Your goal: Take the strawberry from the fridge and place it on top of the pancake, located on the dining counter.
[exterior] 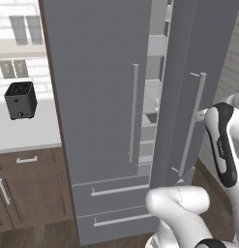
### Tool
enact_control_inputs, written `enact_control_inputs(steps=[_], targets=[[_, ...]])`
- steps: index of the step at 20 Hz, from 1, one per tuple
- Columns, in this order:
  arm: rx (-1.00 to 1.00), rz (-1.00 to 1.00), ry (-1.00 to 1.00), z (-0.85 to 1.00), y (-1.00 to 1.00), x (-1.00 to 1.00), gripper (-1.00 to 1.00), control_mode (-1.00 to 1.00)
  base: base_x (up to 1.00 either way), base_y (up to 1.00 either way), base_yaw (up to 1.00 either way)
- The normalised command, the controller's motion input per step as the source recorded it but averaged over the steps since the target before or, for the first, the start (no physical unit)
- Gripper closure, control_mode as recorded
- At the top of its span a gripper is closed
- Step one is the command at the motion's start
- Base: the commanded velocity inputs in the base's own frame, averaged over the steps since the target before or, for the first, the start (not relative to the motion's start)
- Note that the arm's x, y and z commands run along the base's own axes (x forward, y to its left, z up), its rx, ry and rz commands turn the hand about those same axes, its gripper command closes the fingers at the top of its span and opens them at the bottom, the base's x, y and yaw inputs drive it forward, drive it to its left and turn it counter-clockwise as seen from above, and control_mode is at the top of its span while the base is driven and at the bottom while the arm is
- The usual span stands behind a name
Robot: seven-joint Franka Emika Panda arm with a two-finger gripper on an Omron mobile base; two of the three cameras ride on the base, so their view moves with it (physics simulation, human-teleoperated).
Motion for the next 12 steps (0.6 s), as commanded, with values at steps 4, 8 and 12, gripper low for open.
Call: enact_control_inputs(steps=[4, 8, 12], targets=[[-0.08, 0.00, -0.10, 0.55, 0.00, -0.80, -1.00, -1.00, 0.00, 0.00, 0.00], [-0.18, 0.00, -0.10, 0.61, 0.17, -0.67, -1.00, -1.00, 0.00, 0.00, 0.00], [-0.20, 0.00, -0.07, 0.52, 0.19, -0.45, -1.00, -1.00, 0.00, 0.00, 0.00]])
